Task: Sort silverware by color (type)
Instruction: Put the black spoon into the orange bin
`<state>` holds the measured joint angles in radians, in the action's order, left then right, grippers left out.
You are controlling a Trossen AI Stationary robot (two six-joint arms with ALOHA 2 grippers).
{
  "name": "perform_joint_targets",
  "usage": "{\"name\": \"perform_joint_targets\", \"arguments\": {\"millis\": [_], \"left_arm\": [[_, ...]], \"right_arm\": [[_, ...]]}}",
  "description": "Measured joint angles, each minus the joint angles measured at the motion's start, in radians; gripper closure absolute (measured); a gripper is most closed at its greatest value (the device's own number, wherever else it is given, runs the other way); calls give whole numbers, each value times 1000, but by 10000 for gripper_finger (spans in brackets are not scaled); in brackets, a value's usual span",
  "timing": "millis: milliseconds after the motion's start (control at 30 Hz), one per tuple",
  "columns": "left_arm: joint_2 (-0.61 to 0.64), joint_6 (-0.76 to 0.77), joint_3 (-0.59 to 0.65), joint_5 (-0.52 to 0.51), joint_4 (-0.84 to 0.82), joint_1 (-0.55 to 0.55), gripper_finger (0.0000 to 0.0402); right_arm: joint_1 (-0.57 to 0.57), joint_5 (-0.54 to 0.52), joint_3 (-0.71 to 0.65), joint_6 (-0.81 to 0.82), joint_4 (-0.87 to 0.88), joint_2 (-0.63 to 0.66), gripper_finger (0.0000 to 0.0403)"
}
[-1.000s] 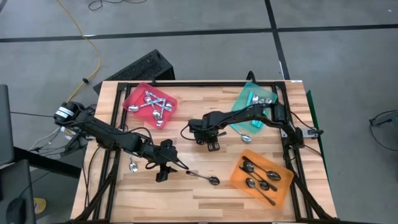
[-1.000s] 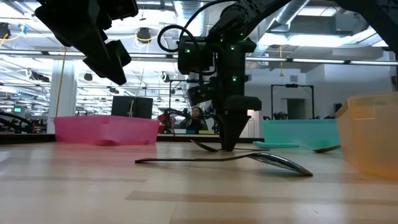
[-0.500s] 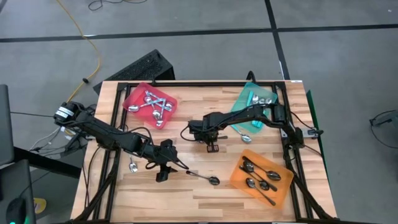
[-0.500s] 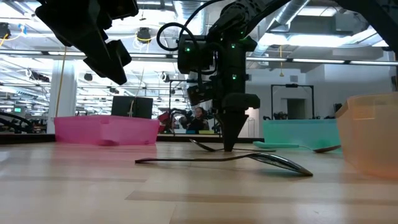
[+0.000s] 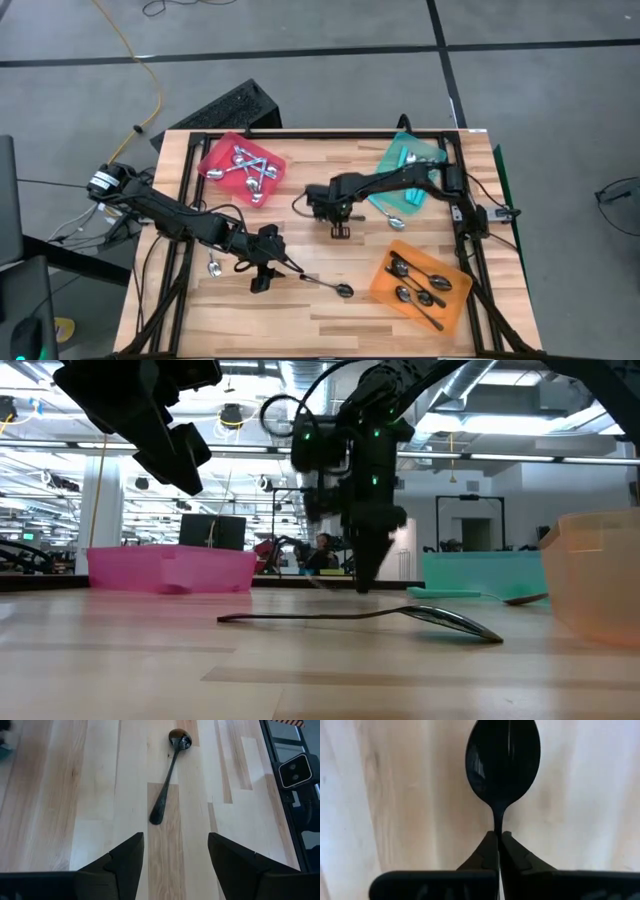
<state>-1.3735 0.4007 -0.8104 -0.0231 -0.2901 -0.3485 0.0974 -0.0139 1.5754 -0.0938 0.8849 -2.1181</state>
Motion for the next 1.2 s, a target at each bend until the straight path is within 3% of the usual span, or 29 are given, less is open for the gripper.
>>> {"name": "perform_joint_targets", "arguments": {"millis": [600, 1200], "left_arm": [[0, -26, 0, 0, 5, 0, 196], [48, -75, 0, -63, -20, 1, 196]], "right_arm": [[155, -16, 5, 176, 77, 202, 385], [259, -19, 6, 203, 387, 399, 385]]}}
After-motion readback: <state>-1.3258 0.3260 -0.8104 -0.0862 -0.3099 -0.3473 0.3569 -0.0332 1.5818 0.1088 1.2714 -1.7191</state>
